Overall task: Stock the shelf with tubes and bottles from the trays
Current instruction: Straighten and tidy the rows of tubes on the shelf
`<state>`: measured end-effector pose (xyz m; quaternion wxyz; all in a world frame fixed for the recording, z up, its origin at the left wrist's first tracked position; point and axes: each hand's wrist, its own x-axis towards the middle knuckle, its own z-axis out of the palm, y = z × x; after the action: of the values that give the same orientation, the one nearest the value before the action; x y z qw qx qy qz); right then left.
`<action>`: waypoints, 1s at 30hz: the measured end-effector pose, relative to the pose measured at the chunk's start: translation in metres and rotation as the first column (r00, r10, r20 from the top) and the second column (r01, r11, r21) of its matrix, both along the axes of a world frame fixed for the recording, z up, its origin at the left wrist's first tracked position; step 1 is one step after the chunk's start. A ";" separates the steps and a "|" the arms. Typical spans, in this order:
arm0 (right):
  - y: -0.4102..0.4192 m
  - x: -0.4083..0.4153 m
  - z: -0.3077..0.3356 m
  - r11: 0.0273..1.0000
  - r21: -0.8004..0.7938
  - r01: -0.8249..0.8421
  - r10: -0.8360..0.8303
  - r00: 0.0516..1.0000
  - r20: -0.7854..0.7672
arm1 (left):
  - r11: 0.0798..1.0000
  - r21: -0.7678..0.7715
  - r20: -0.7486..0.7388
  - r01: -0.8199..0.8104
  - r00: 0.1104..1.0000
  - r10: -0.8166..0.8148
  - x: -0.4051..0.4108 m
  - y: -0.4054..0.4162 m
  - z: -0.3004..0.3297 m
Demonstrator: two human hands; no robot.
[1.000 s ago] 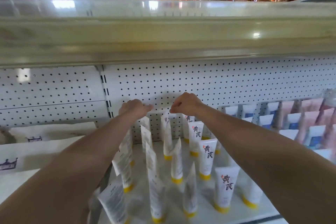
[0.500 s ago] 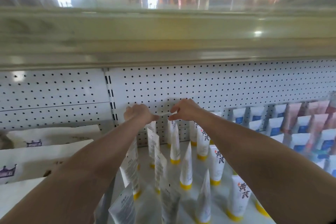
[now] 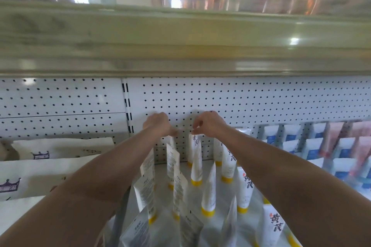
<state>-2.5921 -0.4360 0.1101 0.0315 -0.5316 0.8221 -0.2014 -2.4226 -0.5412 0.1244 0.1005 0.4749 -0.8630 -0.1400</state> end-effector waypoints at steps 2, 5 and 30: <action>0.001 -0.001 0.000 1.000 -0.006 -0.005 0.005 1.000 -0.006 | 1.000 -0.017 0.017 0.024 1.000 -0.023 0.000 -0.002 0.001; 0.001 -0.001 -0.001 1.000 -0.007 -0.004 0.004 1.000 0.002 | 0.998 -0.044 0.032 0.041 0.999 -0.040 0.001 -0.003 0.000; -0.002 -0.002 0.000 1.000 0.001 0.006 -0.006 0.997 0.079 | 0.913 -0.330 -0.058 0.240 0.960 -0.274 0.019 -0.012 -0.020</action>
<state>-2.5938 -0.4381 0.1096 0.0637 -0.5206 0.8219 -0.2221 -2.4034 -0.5533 0.1045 0.2008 0.3268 -0.9229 -0.0347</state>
